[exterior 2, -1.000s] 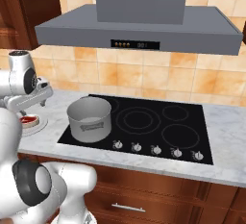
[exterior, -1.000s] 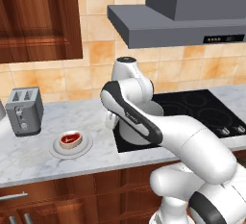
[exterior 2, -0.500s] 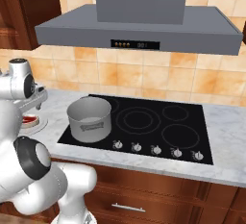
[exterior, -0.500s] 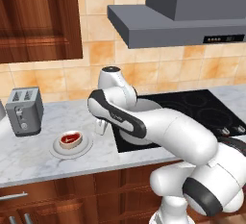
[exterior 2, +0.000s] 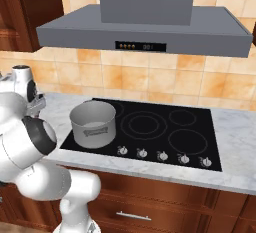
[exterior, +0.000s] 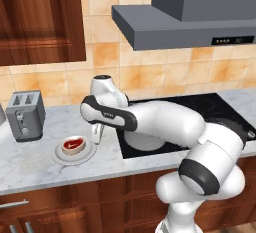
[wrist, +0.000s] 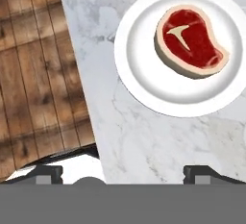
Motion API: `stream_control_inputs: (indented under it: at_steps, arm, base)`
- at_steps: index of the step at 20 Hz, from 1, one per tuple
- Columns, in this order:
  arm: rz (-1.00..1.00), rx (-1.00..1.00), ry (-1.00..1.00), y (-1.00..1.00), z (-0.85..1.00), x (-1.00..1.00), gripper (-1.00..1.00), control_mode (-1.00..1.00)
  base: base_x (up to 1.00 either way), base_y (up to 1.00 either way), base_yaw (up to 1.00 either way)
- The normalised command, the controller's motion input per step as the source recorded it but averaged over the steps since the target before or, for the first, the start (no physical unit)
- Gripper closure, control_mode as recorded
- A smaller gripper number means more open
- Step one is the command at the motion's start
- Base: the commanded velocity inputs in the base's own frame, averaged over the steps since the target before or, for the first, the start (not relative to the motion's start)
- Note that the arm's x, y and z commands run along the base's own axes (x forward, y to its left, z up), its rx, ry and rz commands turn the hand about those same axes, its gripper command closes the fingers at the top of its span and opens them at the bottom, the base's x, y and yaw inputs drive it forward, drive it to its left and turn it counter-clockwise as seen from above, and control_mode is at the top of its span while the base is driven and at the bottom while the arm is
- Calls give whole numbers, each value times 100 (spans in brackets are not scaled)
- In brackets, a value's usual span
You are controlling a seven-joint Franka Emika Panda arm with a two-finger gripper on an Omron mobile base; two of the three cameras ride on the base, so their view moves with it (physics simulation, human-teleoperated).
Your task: Retrieve the frozen meat and place it in the pot on a burner. Then turn the burner on.
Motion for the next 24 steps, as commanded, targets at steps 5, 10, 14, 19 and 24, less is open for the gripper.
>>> stream_control_inputs:
  at_steps: [5,10,14,19,24]
  arm:
    - [9,-3,9,19,-20,23,-100,-100]
    - [9,-2,0,29,-28,11,-100,-100]
    - [7,-1,0,19,-26,10,-100,-100]
    - [6,0,0,11,-22,19,-100,-100]
    - [8,0,0,6,-13,23,-100,-100]
  base:
    - [0,0,0]
    - [0,0,0]
    - [0,0,0]
    - [0,0,0]
    - [0,0,0]
